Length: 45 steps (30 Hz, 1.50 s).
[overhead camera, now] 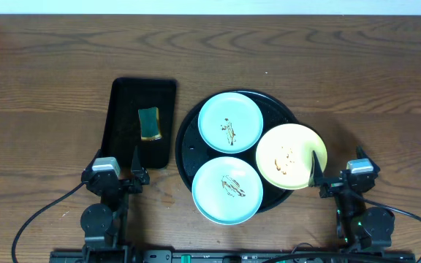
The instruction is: Clean dirty plates on tray and stack at the side
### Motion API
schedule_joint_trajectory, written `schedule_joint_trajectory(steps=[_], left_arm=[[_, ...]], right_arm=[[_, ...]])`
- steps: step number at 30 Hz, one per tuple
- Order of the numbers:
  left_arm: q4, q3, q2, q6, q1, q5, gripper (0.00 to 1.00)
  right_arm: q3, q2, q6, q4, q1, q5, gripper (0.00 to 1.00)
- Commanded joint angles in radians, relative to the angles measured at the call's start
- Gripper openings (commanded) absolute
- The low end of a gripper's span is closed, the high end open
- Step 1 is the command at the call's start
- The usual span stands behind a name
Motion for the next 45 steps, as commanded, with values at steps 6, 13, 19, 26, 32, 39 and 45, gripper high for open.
schedule_joint_trajectory(steps=[6, 13, 19, 26, 32, 39, 45], left_arm=[[-0.113, 0.056, 0.047, 0.01, 0.007, -0.021, 0.88], [-0.211, 0.238, 0.26, 0.01, 0.007, -0.02, 0.88], [-0.334, 0.463, 0.511, 0.01, 0.007, 0.008, 0.88], [-0.617, 0.816, 0.872, 0.01, 0.007, 0.122, 0.88], [-0.811, 1.027, 1.083, 0.01, 0.007, 0.134, 0.88], [-0.806, 1.03, 1.161, 0.01, 0.007, 0.134, 0.88], [-0.615, 1.03, 1.23, -0.034, 0.007, 0.134, 0.87]], right_arm=[[0.08, 0.08, 0.083, -0.085, -0.001, 0.043, 0.99], [0.28, 0.308, 0.088, -0.19, -0.001, 0.07, 0.99], [0.473, 0.553, 0.124, -0.294, -0.001, 0.067, 0.99], [0.764, 0.874, 0.067, -0.579, -0.001, 0.061, 0.99], [0.934, 1.059, 0.026, -0.686, 0.0, 0.055, 0.99], [0.94, 1.083, 0.03, -0.687, -0.001, 0.031, 0.99], [0.94, 1.083, 0.03, -0.681, -0.001, 0.031, 0.99]])
